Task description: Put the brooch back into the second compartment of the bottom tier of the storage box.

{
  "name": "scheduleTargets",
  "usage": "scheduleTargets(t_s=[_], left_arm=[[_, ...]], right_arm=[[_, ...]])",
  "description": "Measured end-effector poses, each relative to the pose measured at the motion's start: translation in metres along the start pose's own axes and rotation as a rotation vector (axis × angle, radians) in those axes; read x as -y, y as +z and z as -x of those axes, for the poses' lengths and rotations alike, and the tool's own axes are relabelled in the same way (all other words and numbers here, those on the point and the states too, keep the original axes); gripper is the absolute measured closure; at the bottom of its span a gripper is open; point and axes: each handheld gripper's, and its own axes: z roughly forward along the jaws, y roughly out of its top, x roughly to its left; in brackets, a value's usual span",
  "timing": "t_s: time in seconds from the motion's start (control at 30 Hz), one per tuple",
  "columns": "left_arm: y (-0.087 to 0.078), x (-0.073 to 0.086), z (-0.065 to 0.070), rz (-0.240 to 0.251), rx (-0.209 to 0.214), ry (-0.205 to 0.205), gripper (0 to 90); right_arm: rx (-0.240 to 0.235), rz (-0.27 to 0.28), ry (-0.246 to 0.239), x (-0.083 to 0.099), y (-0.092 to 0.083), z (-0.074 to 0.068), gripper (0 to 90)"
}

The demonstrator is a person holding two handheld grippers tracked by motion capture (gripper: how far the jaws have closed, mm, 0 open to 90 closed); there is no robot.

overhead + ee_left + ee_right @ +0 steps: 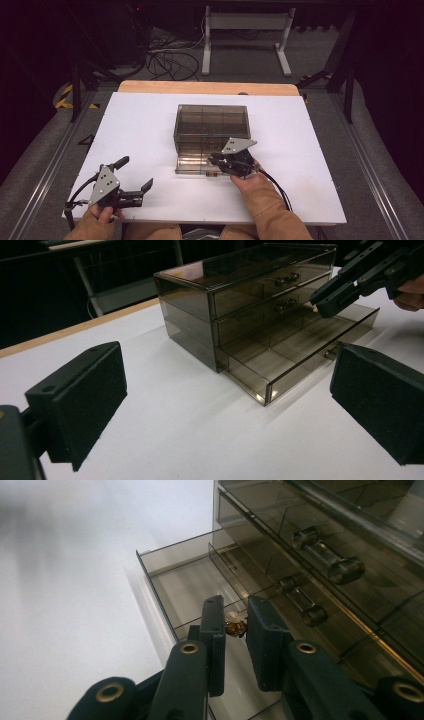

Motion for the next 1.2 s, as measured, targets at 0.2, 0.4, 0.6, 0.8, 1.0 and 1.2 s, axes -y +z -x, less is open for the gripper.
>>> scheduleTargets(t_s=[0.2,0.4,0.6,0.8,1.0,1.2], left_arm=[[0.0,0.0,0.0,0.0,0.002,-0.005,2.5],[0.0,0.0,0.0,0.001,0.001,-0.002,2.6],[0.0,0.0,0.0,0.001,0.002,-0.003,2.6],[0.0,0.0,0.0,0.001,0.002,-0.005,2.5],[0.0,0.0,0.0,0.0,0.003,-0.004,2.6],[0.0,0.0,0.0,0.0,0.003,-0.003,2.6]], right_arm=[[0.002,-0.005,-0.004,0.0,0.001,-0.001,78.5],[0.003,-0.011,-0.004,0.001,0.002,-0.001,78.5],[0.007,-0.045,0.011,0.002,0.006,0.001,78.5],[0.026,-0.107,0.029,0.007,0.014,0.004,78.4],[0.024,-0.124,0.033,0.008,0.016,0.005,78.4],[0.026,-0.124,0.03,0.007,0.017,0.004,75.7]])
